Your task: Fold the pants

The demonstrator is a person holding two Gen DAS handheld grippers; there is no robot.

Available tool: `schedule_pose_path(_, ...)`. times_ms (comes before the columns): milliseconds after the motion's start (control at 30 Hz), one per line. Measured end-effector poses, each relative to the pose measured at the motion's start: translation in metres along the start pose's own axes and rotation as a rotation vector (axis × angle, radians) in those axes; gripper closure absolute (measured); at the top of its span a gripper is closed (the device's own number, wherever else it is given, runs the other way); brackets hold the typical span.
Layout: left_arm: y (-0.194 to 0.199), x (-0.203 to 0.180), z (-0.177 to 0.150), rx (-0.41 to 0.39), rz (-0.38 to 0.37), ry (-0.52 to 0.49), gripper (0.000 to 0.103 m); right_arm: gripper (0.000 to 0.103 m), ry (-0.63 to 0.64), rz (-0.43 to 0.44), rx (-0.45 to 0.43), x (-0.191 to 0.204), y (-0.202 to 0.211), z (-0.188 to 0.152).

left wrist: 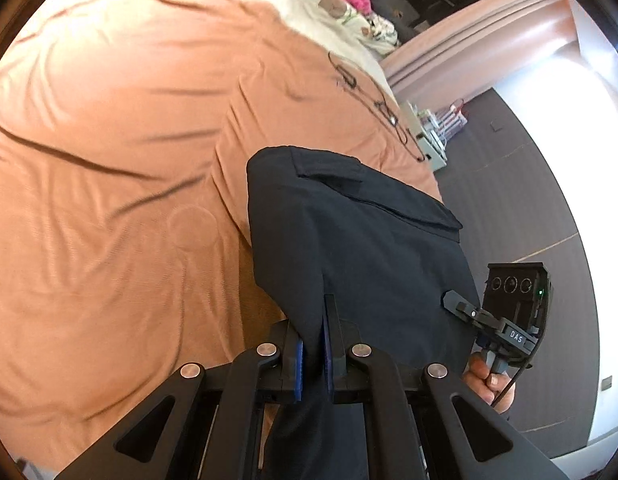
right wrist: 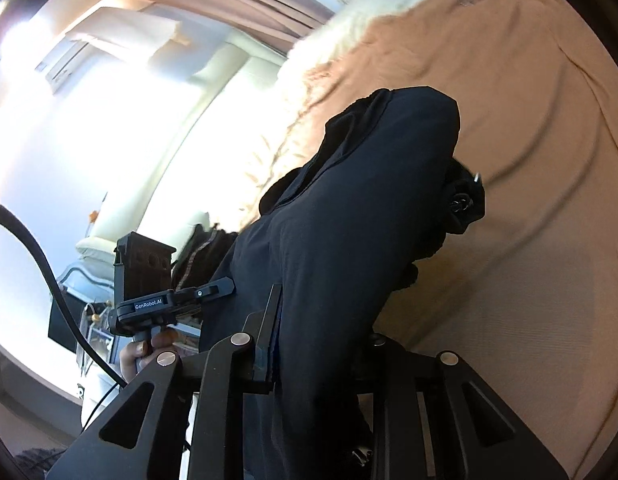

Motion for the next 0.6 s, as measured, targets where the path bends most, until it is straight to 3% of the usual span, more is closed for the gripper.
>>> schedule_pose_path(133, 0.048, -0.013, 0.007, -0.064, 0.041, -0.028, 0.096, 0.083, 0.044, 0.038, -0.001, 0.033, -0.003, 0.000)
schedule_pose_path(300, 0.098, -0.016, 0.017, -0.132, 0.029, -0.037, 0.096, 0.083, 0.089, 0.079, 0.007, 0.069, -0.011, -0.002)
schedule_pose_path(600, 0.173, 0.020, 0.026, -0.215, 0.037, -0.024, 0.096, 0.083, 0.150, 0.118, 0.033, 0.116, -0.053, -0.011)
Point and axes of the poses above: each gripper's, at about its wrist camera, not at the fingertips, and y roughly against the way its jaws point, x to its left, z to its top, the point moved 1 cm from there along -y, roughly the way its jaws point, and after that the axes turned 12 degrees about -x, right-handed, at the moved point
